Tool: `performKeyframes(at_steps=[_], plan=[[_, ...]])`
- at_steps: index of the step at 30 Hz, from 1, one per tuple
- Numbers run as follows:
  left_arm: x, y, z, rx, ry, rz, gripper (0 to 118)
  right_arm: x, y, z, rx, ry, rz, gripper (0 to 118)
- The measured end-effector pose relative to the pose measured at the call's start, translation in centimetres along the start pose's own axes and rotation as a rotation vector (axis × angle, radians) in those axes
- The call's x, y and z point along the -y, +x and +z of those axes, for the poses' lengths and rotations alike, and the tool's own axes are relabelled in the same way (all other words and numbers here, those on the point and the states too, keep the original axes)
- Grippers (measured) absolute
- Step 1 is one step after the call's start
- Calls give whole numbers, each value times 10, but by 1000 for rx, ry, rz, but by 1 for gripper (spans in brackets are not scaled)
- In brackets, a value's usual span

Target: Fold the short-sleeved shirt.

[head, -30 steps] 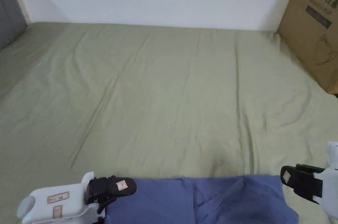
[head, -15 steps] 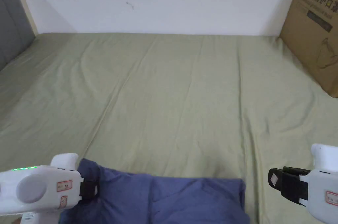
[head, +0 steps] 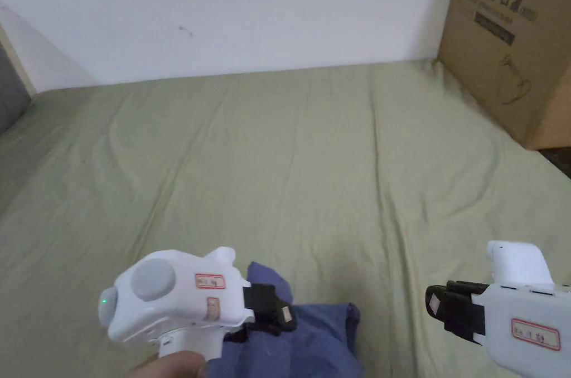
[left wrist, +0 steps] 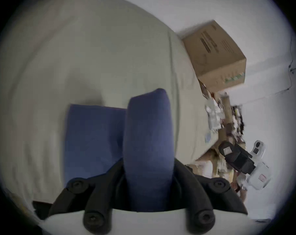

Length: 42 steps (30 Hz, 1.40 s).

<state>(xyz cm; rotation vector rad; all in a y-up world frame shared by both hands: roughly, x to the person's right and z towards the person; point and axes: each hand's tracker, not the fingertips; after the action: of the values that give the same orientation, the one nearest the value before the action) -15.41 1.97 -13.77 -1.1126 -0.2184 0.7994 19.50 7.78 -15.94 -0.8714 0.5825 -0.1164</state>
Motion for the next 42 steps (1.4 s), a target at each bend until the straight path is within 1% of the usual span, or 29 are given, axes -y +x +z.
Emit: performKeyframes(at_steps=[1, 2, 3, 5, 6, 7, 8, 10, 11, 12, 13, 14, 15, 17, 18, 20, 22, 24, 25, 27, 29, 31, 33, 35, 38, 41, 42], plan=[[-2, 6, -17, 10, -34, -8, 52, 0, 3, 1, 5, 1, -3, 0], [-1, 11, -34, 21, -61, -7, 59, 0, 5, 1, 8, 2, -8, 0], [-2, 12, -48, 51, -88, 0, 59, 0, 8, 1, 10, 3, -15, 0], [-4, 16, -71, 82, -159, 8, 100, 0, 14, 1, 12, 3, -30, 0], [-5, 18, -74, 95, -172, -1, 116, 0, 16, 1, 10, 3, -36, 0], [-7, 22, -70, 88, -146, -18, 116, 0, 19, 1, -5, 8, -45, 0], [-9, 27, -64, 77, -125, -61, 114, 1, 22, 0, -24, 14, -55, 0], [-9, 34, -41, 80, -59, -158, 114, 0, 26, -1, -29, 18, -61, 0], [-8, 36, -29, 66, -26, -208, 110, -1, 28, -3, -27, 21, -62, 0], [-5, 38, -21, 41, -6, -251, 93, -1, 30, -4, -26, 23, -63, 0], [-1, 41, -14, -8, 15, -292, 64, -2, 32, -5, -24, 25, -64, 0], [2, 41, -13, -56, 22, -321, 25, -3, 34, -6, -23, 26, -66, 0], [8, 41, -16, -125, 7, -342, 0, -4, 35, -6, -22, 28, -67, 0], [12, 40, -27, -110, -35, -348, 0, -4, 39, -7, -16, 30, -71, 0], [13, 36, -37, -85, -80, -334, 0, -3, 41, -8, -12, 29, -76, 0], [17, 33, -60, -94, -120, -303, 0, -1, 44, -9, -10, 25, -92, 0], [20, 26, -85, -52, -178, -269, 0, 2, 46, -8, -8, 21, -104, 0], [22, 16, -110, -61, -231, -187, 0, 6, 49, -8, -9, 15, -110, 0], [25, 11, -119, -67, -224, -143, 0, 7, 50, -8, -11, 9, -113, 0], [27, 6, -128, 35, -202, -78, 0, 10, 53, -8, -13, 2, -122, 0], [30, 15, -132, -2, -195, -114, 0, 13, 54, -9, -10, -4, -128, 0], [32, 20, -129, 5, -185, -141, 0, 14, 54, -11, -12, -11, -139, 0], [36, 26, -124, 13, -174, -148, 0, 15, 54, -11, -33, -12, -169, 0], [39, 34, -106, 58, -104, -158, 0, 15, 52, -7, -56, 0, -193, 0], [44, 48, -57, 107, 37, -205, 0, 13, 47, 6, -68, 49, -187, 0], [59, 48, 11, 103, 294, -238, 0, 9, 44, 25, -155, 139, -169, 0], [62, 45, 32, 95, 364, -239, 0, 8, 41, 30, -160, 159, -167, 0]])
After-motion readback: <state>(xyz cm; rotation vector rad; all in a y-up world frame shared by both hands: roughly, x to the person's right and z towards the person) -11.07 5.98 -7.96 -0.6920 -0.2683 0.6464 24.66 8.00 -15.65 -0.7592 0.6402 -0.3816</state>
